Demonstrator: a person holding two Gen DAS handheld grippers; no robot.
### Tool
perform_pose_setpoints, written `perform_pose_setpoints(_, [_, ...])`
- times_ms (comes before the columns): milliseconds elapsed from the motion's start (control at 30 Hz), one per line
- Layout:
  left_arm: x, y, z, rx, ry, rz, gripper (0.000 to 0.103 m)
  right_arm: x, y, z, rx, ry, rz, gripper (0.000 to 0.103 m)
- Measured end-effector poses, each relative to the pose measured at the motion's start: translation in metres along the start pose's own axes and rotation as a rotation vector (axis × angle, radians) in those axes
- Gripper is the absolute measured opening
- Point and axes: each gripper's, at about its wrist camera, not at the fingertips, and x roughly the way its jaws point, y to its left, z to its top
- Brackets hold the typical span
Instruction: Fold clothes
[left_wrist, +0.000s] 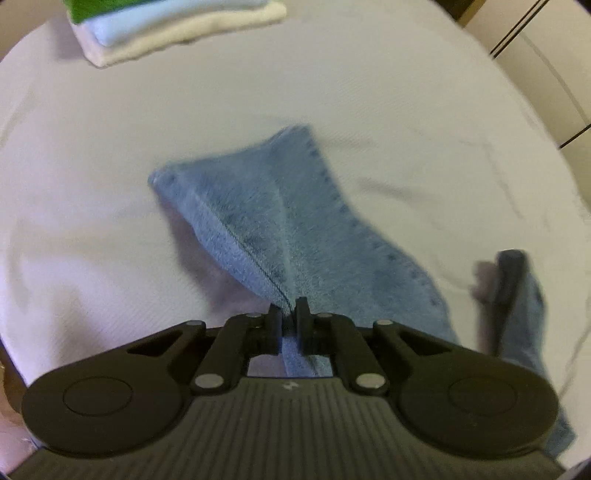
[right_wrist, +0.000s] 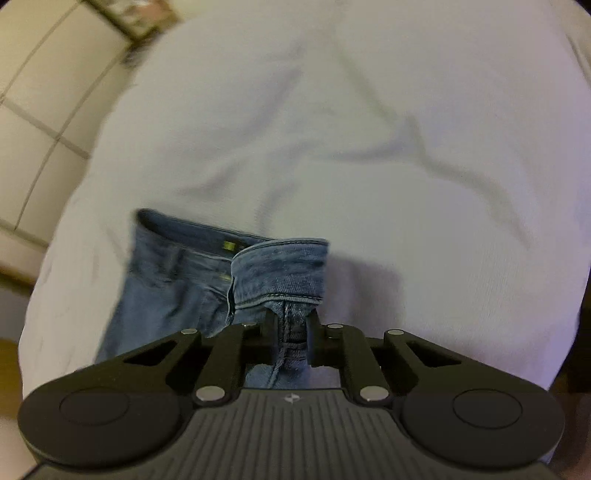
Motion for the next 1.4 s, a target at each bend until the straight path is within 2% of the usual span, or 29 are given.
perform_pose_setpoints(100, [-0.012,0.011,-0.013,0.054,-0.005,0.052,0.005,-0.025,-0.007,0.002,-0.018,-0.01,-0.027,0.011])
perform_pose_setpoints(167, [-0.003,0.021,-0.028,0.088,0.029,0.098,0.008,-0.028,-0.021,-0.003,-0.026,0.006,-0.066,0.012])
perform_pose_setpoints(233, [0.017,0.029,-0.041,0.093,0.07,0.168,0.013,-0.018,-0.039,-0.012,-0.069,0.091,-0.144,0.015])
perform_pose_setpoints(267, [0.026,0.032,-0.048,0.098,0.086,0.203,0.017,-0.011,-0.046,-0.016,-0.092,0.136,-0.188,0.023])
perform_pose_setpoints(333, [0.027,0.027,-0.055,0.127,0.078,0.262,0.018,0.0,-0.048,-0.02,-0.137,0.193,-0.272,0.029])
perform_pose_setpoints(400, [0.009,0.019,-0.058,0.166,0.053,0.256,0.019,-0.006,-0.04,-0.014,-0.204,0.159,-0.298,0.045])
perform_pose_setpoints(433, [0.0,0.014,-0.059,0.185,0.041,0.252,0.024,-0.012,-0.036,-0.011,-0.243,0.13,-0.307,0.059])
perform_pose_setpoints(467, [-0.011,0.01,-0.06,0.203,0.032,0.246,0.028,-0.017,-0.032,-0.006,-0.283,0.101,-0.315,0.066])
perform_pose_setpoints(500, [-0.019,0.005,-0.061,0.216,0.025,0.235,0.03,-0.021,-0.027,-0.001,-0.319,0.076,-0.313,0.066])
perform_pose_setpoints(600, [-0.042,-0.014,-0.068,0.238,0.042,0.124,0.031,-0.021,-0.008,0.016,-0.382,0.045,-0.239,0.066])
perform_pose_setpoints(700, [-0.042,-0.048,-0.076,0.233,0.093,0.011,0.036,0.003,0.02,0.019,-0.418,0.118,-0.143,0.066])
perform_pose_setpoints(733, [-0.034,-0.06,-0.076,0.228,0.116,-0.027,0.039,0.015,0.03,0.018,-0.431,0.151,-0.129,0.066])
perform_pose_setpoints(833, [-0.008,-0.097,-0.07,0.254,0.15,-0.096,0.039,0.046,0.06,0.011,-0.469,0.213,-0.088,0.066])
perform_pose_setpoints(933, [0.026,-0.132,-0.053,0.323,0.17,-0.11,0.039,0.064,0.093,0.002,-0.565,0.236,-0.086,0.065])
perform_pose_setpoints(1033, [0.054,-0.165,-0.035,0.402,0.161,-0.108,0.038,0.087,0.126,-0.002,-0.68,0.241,-0.076,0.065])
perform_pose_setpoints(1167, [0.092,-0.2,-0.01,0.527,0.138,-0.112,0.035,0.12,0.157,-0.009,-0.8,0.245,-0.105,0.065])
perform_pose_setpoints(1267, [0.119,-0.225,-0.001,0.674,0.124,-0.116,0.034,0.134,0.172,-0.01,-0.846,0.249,-0.12,0.065])
perform_pose_setpoints(1400, [0.144,-0.258,-0.004,0.908,0.083,-0.146,0.033,0.158,0.194,-0.011,-0.945,0.242,-0.131,0.065])
